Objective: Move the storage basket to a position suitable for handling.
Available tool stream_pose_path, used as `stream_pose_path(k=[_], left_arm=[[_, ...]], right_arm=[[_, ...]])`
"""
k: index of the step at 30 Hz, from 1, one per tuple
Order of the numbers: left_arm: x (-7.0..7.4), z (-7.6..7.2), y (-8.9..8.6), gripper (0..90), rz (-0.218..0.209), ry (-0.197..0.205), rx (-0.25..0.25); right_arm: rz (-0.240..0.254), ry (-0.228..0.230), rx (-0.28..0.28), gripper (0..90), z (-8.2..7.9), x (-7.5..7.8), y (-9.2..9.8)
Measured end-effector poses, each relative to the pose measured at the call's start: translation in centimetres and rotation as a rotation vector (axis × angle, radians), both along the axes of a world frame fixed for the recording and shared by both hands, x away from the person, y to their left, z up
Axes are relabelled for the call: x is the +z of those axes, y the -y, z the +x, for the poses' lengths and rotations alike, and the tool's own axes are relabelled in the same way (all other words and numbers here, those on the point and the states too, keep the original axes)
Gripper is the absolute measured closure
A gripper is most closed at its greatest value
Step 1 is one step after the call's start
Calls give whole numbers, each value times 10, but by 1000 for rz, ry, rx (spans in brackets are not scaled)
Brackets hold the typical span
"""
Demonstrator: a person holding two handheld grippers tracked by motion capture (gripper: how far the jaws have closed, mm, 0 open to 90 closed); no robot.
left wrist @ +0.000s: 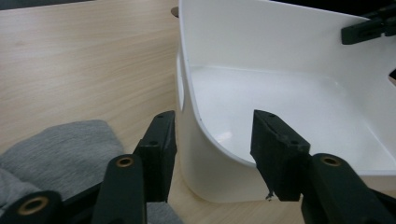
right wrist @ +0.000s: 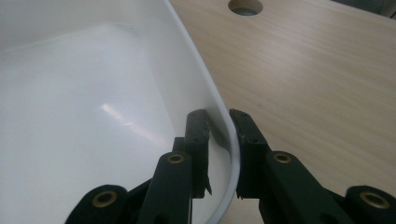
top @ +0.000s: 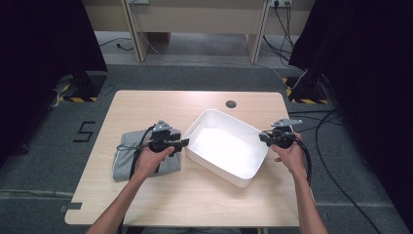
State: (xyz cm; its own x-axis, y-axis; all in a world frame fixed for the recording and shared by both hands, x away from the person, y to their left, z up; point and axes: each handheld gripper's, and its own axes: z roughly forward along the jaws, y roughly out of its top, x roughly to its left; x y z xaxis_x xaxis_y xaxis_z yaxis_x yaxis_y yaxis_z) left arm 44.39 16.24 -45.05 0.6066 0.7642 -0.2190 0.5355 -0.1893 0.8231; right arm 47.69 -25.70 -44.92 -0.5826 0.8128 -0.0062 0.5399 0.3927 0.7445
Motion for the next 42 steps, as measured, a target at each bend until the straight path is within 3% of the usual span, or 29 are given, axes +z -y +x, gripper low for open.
stream_pose_path(k=[2,4,5,6,10,11,12,13,14,15,16,17,19,23,24,25,29,30,34,39,42], left_arm=[[0,-1,4,533,19,5,-3],[0,-2,5,548,29,11,-4],[0,-3,6,548,36,16,-3],[1,-5,6,549,42,20,-2],[0,-15,4,530,45,21,2],[0,-17,3,518,45,20,2],[0,-21,2,518,43,16,3],[0,-24,2,501,42,17,3],[0,-27,1,501,45,19,2],[0,-29,1,486,41,20,1],[-1,-31,1,486,38,16,-2],[-1,-34,1,476,34,12,-3],[0,-40,3,463,37,4,-12],[0,-44,7,436,47,4,-32],[0,-44,8,436,52,6,-32],[-1,-44,8,447,54,4,-33],[-5,-41,13,441,75,-7,-33],[-5,-40,16,437,92,-3,-31],[-5,-38,20,445,112,2,-25],[-8,-30,21,471,93,-5,-5],[-7,-25,22,470,101,-14,0]], right_arm=[[-44,9,-26,735,6,2,-8],[-58,48,-55,603,6,6,-12],[-58,48,-55,603,6,6,-12],[-69,60,-63,534,4,9,-14],[-126,88,-133,422,-28,23,-24],[-98,79,-140,401,-44,24,-25],[-98,79,-140,401,-44,24,-25],[-49,54,-128,381,-62,22,-24],[-49,54,-128,381,-62,22,-24],[15,29,-133,376,-77,18,-22],[15,29,-133,376,-77,18,-22],[62,4,-116,376,-87,13,-20],[101,-23,-102,390,-89,10,-19],[87,-42,-96,411,-85,4,-22],[50,-49,-106,442,-82,2,-24],[4,-27,-124,502,-78,0,-26],[-16,-24,-134,559,-73,3,-27],[-51,-14,-143,588,-66,3,-30],[-97,-7,-152,587,-57,5,-35],[-130,-4,-159,609,-45,5,-38],[-112,-7,-158,629,-37,5,-36]])
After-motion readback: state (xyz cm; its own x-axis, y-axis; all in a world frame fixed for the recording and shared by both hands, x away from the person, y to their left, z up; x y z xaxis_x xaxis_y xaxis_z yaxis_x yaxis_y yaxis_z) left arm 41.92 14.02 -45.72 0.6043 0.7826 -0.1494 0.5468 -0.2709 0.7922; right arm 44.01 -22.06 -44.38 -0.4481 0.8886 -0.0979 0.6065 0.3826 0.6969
